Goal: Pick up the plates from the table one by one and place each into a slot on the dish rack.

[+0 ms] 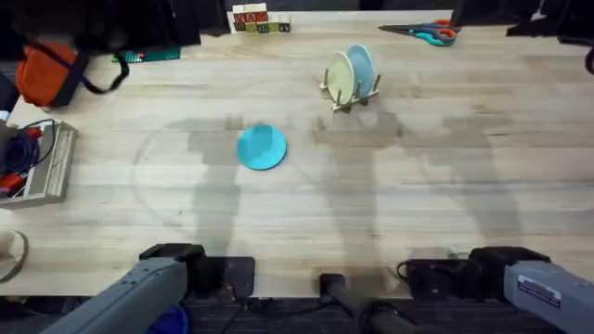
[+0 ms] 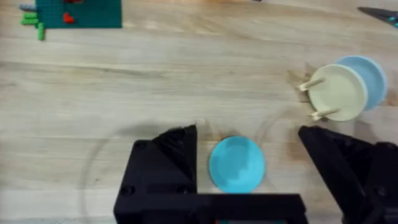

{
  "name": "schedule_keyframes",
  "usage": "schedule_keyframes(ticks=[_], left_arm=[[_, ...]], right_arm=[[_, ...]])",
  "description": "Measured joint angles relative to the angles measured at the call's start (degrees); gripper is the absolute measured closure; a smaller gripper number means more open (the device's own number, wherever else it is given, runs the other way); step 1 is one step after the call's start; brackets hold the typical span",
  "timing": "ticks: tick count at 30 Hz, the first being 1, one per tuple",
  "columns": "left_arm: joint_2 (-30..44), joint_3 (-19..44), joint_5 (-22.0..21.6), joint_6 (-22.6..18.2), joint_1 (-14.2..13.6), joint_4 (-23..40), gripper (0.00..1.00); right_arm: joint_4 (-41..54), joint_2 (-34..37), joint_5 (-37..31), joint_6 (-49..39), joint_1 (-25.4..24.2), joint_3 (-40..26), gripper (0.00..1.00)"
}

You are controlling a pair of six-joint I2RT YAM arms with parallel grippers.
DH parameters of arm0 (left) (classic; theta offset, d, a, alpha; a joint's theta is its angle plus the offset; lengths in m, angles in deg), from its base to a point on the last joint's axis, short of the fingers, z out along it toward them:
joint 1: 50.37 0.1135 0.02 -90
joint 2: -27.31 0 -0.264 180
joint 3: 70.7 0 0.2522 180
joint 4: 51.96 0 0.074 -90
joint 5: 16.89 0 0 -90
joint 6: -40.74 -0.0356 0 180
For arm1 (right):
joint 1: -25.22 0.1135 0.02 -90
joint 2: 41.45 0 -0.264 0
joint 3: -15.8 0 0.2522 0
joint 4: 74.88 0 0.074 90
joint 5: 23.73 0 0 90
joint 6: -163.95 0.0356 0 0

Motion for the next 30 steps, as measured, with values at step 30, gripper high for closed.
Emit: schedule_keyframes(ticks=[30], left_arm=[[6.5, 2.2, 27.9, -2.7, 14.3, 8.6, 0.008]], right_arm=[[0.2, -0.1, 0.0, -1.8, 0.0, -0.4, 0.007]])
